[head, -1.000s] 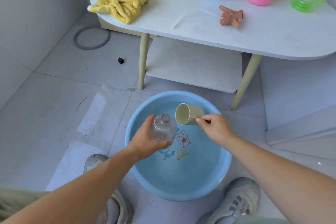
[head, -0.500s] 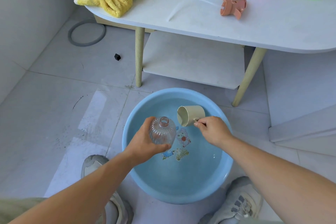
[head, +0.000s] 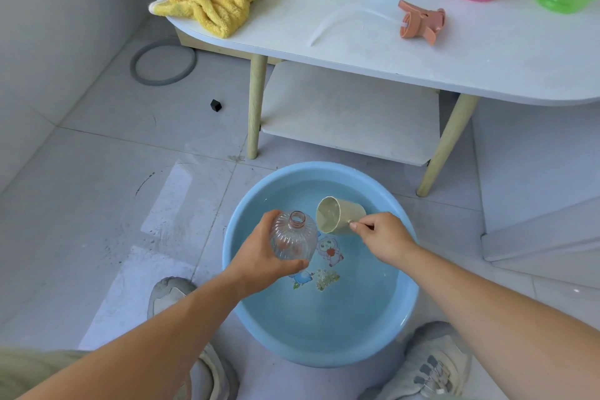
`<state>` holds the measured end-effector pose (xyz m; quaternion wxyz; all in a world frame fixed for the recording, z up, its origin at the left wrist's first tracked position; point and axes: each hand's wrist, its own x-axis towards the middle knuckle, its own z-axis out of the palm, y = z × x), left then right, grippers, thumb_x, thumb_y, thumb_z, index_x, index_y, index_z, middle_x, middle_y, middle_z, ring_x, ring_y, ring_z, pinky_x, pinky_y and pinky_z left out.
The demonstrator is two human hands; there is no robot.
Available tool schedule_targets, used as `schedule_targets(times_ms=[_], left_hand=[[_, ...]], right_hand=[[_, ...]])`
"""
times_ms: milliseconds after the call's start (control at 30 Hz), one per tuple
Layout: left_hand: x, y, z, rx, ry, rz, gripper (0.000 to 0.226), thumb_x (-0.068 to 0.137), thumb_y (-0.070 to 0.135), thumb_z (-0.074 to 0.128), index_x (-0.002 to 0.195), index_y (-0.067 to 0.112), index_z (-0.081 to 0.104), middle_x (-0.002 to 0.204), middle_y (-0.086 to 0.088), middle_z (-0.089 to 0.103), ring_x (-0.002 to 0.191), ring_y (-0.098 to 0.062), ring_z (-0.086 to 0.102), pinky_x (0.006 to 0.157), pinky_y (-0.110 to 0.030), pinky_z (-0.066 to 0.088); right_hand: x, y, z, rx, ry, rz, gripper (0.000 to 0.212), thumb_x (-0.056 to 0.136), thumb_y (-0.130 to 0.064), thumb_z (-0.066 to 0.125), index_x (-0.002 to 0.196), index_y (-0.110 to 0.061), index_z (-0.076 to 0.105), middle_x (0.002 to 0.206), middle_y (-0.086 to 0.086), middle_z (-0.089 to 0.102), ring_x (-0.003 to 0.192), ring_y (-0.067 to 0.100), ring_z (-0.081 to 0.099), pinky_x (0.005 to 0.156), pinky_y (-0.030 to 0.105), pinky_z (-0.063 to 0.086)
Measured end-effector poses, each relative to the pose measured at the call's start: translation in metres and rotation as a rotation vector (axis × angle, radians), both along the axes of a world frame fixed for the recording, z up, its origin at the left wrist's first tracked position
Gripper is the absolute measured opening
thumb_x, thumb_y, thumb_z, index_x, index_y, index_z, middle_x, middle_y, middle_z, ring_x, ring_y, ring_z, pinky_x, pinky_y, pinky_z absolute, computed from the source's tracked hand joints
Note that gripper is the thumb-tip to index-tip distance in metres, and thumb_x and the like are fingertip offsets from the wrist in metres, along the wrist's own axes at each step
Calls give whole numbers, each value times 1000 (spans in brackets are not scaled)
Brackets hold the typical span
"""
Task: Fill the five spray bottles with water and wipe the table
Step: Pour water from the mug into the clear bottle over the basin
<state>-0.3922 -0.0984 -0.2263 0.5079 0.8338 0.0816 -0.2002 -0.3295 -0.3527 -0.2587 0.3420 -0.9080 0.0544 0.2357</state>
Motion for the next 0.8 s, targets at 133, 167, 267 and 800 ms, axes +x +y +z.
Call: schedule_targets(times_ms=[133,167,267,800], left_hand=[[-1,3,3,5,-14,7,82,69,22,93,127,39,37,114,29,55,98,19,56,73,-2,45],[-1,3,4,7,-19,9,82,69,22,93,126,40,37,113,28,55,98,17,57,72,-2,46],[-1,3,9,4,-33,23,82,69,21,93,126,39,35,113,28,54,99,11,57,70,-2,45],[2,-10,27,-65,-124,-18,79,70,22,92,124,39,38,115,26,56,99,11,58,72,-6,46]], right_hand=[[1,1,21,124,25,-114,29,95,-35,61,78,-16,73,67,-1,64,56,13,50,51,22,36],[1,1,29,151,22,-133,25,95,-35,61,78,-21,73,67,-2,64,58,12,53,52,22,37],[1,2,51,204,-14,-157,24,95,-33,62,79,-21,74,65,-3,62,67,13,56,54,22,38],[-23,-4,179,225,-225,31,18,94,-33,63,80,-28,75,63,-7,64,66,17,52,61,27,40]])
